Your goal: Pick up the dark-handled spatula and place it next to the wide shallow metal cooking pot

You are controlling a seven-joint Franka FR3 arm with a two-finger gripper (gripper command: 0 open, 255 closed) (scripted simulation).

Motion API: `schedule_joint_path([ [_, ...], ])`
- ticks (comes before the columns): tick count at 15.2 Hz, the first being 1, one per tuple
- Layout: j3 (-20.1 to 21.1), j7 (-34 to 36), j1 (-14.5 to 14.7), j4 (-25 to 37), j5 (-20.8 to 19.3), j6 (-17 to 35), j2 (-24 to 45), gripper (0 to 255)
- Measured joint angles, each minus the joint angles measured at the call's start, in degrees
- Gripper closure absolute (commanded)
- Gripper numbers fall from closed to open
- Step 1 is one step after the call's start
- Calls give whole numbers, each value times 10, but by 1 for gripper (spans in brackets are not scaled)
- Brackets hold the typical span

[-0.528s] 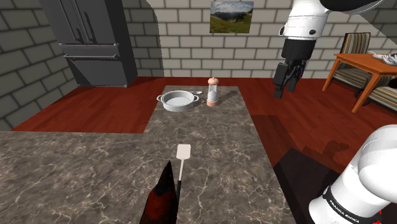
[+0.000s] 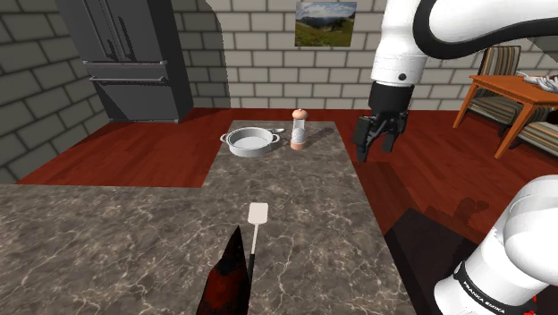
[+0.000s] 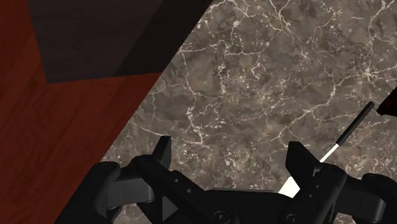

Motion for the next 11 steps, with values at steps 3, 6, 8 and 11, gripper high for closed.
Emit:
schedule_joint_path([
  [3, 47, 65, 3, -5, 28, 40, 27, 0],
  [6, 92, 126, 2, -10, 49, 87, 63, 0],
  [8, 124, 169, -3, 0, 59, 120, 100, 0],
  [11, 167, 232, -11, 11, 65, 167, 152, 0],
])
